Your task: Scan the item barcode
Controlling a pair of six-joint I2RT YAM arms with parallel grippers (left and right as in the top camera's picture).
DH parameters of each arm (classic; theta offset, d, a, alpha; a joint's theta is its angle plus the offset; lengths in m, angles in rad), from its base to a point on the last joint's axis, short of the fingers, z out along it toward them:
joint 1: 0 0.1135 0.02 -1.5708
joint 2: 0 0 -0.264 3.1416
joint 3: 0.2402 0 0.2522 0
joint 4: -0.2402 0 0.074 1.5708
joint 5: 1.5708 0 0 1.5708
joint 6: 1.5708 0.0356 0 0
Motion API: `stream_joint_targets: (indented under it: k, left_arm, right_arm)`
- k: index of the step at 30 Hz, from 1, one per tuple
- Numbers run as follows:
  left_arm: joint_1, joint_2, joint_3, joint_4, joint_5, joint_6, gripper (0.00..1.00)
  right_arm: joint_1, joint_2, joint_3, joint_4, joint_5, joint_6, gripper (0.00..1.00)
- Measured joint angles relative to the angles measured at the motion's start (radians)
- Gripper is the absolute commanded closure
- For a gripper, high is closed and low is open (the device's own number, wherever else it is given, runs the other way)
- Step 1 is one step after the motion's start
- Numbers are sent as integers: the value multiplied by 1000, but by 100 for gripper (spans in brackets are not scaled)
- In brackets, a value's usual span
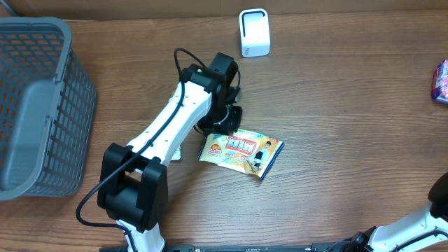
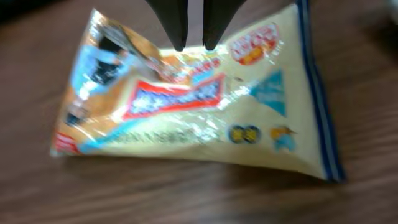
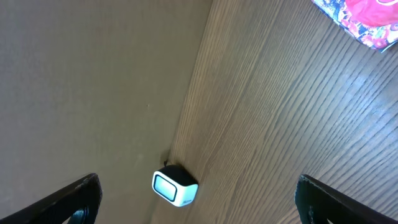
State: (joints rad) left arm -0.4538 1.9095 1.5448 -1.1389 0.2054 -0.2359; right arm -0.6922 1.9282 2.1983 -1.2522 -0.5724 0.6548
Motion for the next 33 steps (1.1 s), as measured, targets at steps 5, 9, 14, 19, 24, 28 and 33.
stream_joint_targets:
  k: [5, 9, 14, 19, 24, 28, 33]
  left_arm:
    - [-5, 68, -19, 82, -61, -24, 96]
    - [-5, 183, -22, 81, -54, -11, 96]
    - [-3, 214, -19, 71, -17, 11, 96]
    - [-3, 226, -4, 90, 22, 16, 96]
    - [-3, 267, 66, 74, 34, 26, 96]
    - [-2, 302, 225, -100, 35, 29, 96]
    - [0, 297, 413, -335, 69, 30, 96]
  right_arm:
    - [0, 0, 0, 1, 0, 0, 0]
    - [0, 0, 0, 1, 0, 0, 0]
    - [0, 0, 0, 1, 0, 0, 0]
    - [0, 0, 0, 1, 0, 0, 0]
    - [0, 0, 0, 1, 0, 0, 0]
    - [0, 0, 0, 0, 0, 0, 0]
    - [0, 0, 0, 1, 0, 0, 0]
